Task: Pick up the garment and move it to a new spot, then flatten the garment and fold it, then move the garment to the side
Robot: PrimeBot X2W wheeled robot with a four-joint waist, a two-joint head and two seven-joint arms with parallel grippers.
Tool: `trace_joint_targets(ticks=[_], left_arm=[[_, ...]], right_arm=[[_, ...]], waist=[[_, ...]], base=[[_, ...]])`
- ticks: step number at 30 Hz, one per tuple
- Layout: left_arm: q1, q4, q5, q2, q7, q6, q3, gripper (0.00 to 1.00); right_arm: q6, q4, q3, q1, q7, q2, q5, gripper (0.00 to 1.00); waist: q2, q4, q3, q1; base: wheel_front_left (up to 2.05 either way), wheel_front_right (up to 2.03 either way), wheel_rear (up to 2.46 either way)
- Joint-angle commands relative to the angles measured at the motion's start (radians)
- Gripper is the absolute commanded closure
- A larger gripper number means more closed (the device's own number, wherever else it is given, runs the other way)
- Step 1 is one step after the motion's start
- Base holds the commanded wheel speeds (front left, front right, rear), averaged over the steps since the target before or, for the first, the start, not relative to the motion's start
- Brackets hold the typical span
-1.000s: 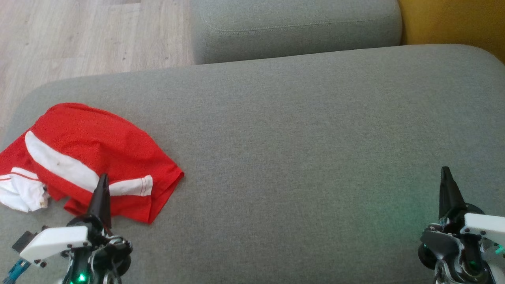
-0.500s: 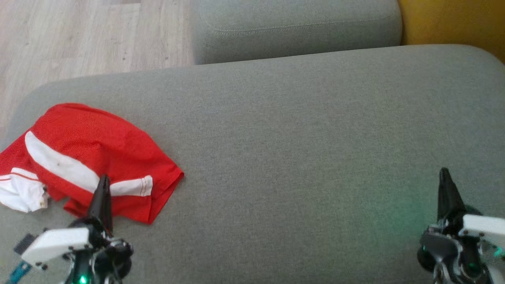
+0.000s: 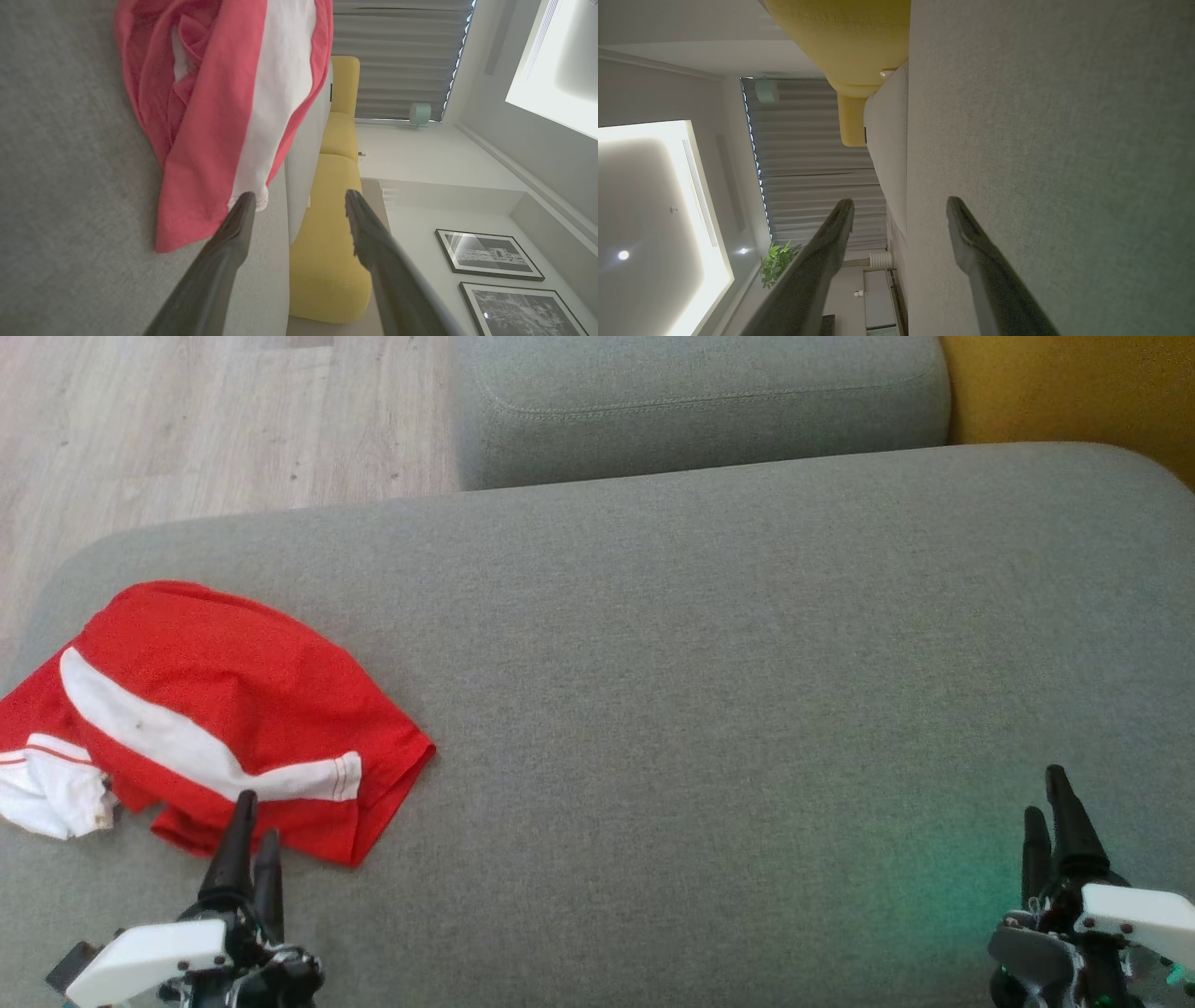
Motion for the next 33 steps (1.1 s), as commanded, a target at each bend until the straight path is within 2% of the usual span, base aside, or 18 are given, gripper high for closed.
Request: trace_joint_targets(ticks=[1,10,17,23,33], left_arm=[[-0.043,-0.041,0.017,0.009,-0.01,-0.004,0.005,0.0],[-0.052,-0.051,0.056,0.01,-0.037,-0.005,0.031,0.0],[-0.066,-0.102,0.137,0.011,-0.057,-0.003,0.06,0.0],[-0.072,-0.167,0.219,0.011,-0.074,0.021,0.06,0.0],[-0.064,-0.277,0.414,0.012,-0.104,0.063,-0.008,0.0]], right_arm=[[0.001,-0.041,0.001,-0.036,-0.012,-0.005,-0.02,0.0],[0.001,-0.059,-0.022,-0.042,-0.038,-0.005,-0.141,0.0],[0.002,-0.119,-0.023,-0.053,-0.059,-0.006,-0.274,0.0],[0.002,-0.174,-0.006,-0.056,-0.077,-0.006,-0.389,0.0],[0.003,-0.227,0.037,-0.048,-0.106,-0.006,-0.58,0.0]], waist=[[0.0,0.0,0.0,0.0],[0.0,0.002,0.0,0.0],[0.0,0.005,0.001,0.0],[0.0,0.006,0.003,0.0],[0.0,0.004,0.006,0.0]], base=[[0.0,0.0,0.0],[0.0,0.0,0.0],[0.0,0.0,0.0],[0.0,0.0,0.0],[0.0,0.0,0.0]])
